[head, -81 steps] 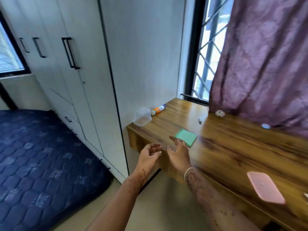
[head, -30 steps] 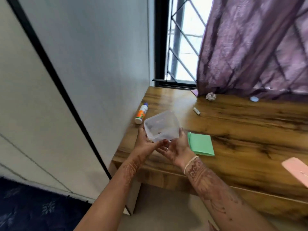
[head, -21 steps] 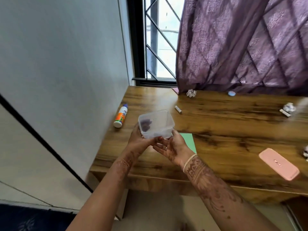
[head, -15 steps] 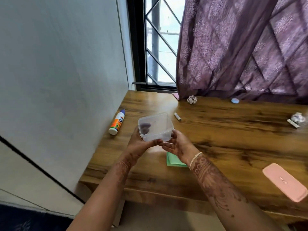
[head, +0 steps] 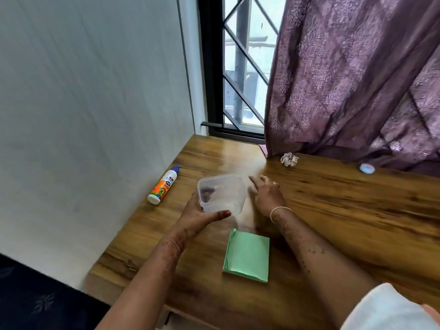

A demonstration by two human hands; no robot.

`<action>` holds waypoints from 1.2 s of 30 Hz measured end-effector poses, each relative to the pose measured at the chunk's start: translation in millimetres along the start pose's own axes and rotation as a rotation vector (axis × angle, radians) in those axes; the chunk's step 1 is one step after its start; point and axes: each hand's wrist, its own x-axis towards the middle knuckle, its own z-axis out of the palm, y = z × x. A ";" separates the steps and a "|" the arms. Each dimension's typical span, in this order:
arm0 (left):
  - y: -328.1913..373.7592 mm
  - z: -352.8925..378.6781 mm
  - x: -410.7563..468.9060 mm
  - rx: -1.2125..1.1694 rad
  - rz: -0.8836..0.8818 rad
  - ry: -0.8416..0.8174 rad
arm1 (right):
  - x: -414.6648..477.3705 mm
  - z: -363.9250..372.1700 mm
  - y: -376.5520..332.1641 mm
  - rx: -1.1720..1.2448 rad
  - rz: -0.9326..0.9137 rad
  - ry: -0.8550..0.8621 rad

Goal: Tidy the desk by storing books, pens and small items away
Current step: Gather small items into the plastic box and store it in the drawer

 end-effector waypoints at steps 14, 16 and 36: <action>-4.0 12.8 24.8 0.047 -0.009 -0.018 | 14.6 -33.2 0.8 0.428 0.117 0.233; -1.8 16.9 30.9 0.058 -0.012 -0.065 | 9.5 -49.8 -5.2 0.584 0.145 0.349; 19.3 107.1 47.4 0.024 0.064 -0.522 | -68.9 -100.7 -10.4 -0.215 0.265 0.237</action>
